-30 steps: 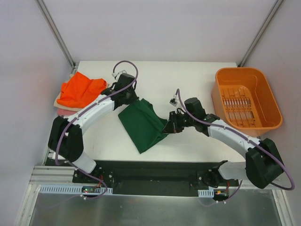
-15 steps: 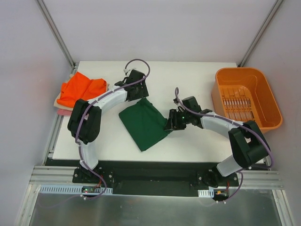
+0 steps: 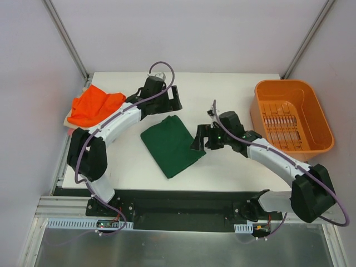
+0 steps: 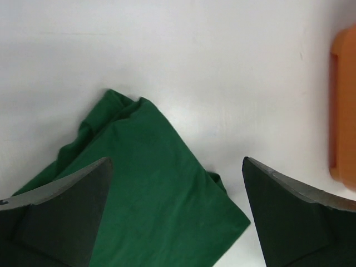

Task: Fold and stack the t-shirts
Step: Smooth out wrinkles on the folded tshirt

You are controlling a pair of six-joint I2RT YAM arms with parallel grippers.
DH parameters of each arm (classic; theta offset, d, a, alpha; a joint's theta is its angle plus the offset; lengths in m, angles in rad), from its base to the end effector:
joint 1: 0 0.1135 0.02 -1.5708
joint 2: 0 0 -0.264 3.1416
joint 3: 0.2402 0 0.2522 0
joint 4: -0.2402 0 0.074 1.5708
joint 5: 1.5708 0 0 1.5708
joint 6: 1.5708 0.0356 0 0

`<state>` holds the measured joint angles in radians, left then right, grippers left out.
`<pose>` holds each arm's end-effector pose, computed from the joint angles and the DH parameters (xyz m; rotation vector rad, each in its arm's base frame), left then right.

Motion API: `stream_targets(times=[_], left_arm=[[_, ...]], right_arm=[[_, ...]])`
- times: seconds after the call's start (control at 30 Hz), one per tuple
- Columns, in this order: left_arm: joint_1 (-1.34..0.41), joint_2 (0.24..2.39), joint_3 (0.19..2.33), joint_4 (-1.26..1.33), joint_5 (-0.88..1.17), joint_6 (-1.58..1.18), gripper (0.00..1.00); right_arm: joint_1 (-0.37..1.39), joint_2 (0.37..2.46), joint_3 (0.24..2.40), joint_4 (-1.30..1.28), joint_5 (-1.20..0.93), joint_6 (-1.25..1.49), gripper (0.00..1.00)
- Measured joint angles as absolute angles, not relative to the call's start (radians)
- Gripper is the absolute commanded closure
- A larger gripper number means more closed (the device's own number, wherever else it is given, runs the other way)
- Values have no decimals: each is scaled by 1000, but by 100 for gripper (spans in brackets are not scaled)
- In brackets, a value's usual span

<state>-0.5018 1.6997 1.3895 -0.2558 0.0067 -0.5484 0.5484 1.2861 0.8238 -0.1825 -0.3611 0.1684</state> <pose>0.3488 -0.1917 0.2989 -0.0472 2.2011 -0.6128 0.2304 0.1555 0.2468 -0.6330 2.1943 0.7870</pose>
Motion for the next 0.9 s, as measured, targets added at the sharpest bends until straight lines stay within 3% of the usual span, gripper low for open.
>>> stream_targets(times=[0.2, 0.57, 0.73, 0.9], left_arm=[[-503, 1825, 1439, -243, 156, -536, 1], [-502, 2134, 1607, -244, 171, -533, 1], [-501, 2138, 1606, -234, 95, -544, 1], [-498, 1990, 1385, -188, 19, -608, 1]], right_arm=[[700, 1401, 834, -122, -408, 194, 4], [624, 1668, 916, -101, -425, 197, 4], [556, 1686, 931, -99, -431, 181, 4], [479, 1720, 983, -134, -424, 141, 4]])
